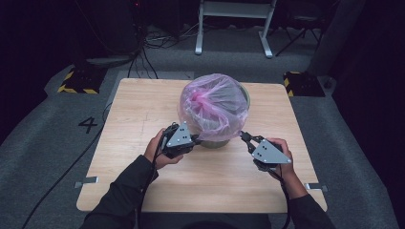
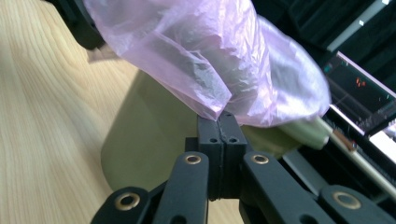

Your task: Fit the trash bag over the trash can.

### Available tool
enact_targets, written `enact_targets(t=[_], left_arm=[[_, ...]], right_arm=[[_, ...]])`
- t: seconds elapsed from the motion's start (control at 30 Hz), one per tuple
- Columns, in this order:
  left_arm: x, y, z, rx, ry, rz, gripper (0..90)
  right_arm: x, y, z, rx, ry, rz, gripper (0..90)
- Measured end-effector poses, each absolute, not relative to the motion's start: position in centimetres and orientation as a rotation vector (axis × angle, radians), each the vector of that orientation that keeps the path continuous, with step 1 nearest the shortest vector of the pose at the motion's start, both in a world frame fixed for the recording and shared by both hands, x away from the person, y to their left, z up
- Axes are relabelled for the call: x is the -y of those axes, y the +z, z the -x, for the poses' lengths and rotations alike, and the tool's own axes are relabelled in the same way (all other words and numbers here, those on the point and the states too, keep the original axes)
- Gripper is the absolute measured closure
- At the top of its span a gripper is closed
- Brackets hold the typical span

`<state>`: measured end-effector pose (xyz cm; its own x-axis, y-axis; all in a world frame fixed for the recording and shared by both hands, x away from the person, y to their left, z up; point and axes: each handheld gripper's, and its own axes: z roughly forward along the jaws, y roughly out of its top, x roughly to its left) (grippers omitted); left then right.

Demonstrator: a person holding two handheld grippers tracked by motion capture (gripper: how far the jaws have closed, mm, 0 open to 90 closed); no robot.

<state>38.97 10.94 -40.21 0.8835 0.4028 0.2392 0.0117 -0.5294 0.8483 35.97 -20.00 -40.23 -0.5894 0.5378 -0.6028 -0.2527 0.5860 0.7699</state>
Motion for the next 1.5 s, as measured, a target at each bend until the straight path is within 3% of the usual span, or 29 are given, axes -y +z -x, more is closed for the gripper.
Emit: enact_targets(t=[0.13,0.27,0.3,0.57,0.8,1.13,1.33,1.5], left_arm=[[-11.7,-41.1,-39.9,-0.348,0.533,-2.094,79.1],[-13.9,-41.3,-40.9,-0.427,0.506,-2.031,64.5],[-14.6,-41.3,-41.0,-0.449,0.501,-2.000,64.5],[-18.8,-39.8,-41.9,-0.565,0.481,-1.847,46.1],[-19.5,-37.4,-42.3,-0.607,0.476,-1.727,28.1],[-18.0,-33.7,-48.0,-0.758,0.402,-1.649,25.6],[-16.0,-33.1,-50.7,-0.772,0.409,-1.741,21.3],[-14.2,-32.9,-51.4,-0.771,0.451,-1.799,25.9]], right_arm=[[20.6,-41.5,-37.1,-1.940,1.066,-0.290,90.0],[22.0,-42.8,-39.4,-1.957,1.051,-0.420,90.0],[22.0,-42.8,-39.4,-1.957,1.051,-0.420,90.0],[23.1,-42.7,-42.4,-1.969,1.025,-0.577,90.0],[23.0,-42.3,-42.6,-1.954,1.017,-0.585,90.0],[23.1,-41.7,-43.3,-1.929,1.023,-0.608,90.0],[23.1,-41.4,-43.8,-1.918,1.009,-0.600,90.0],[22.9,-41.2,-44.1,-1.924,0.998,-0.601,90.0]])
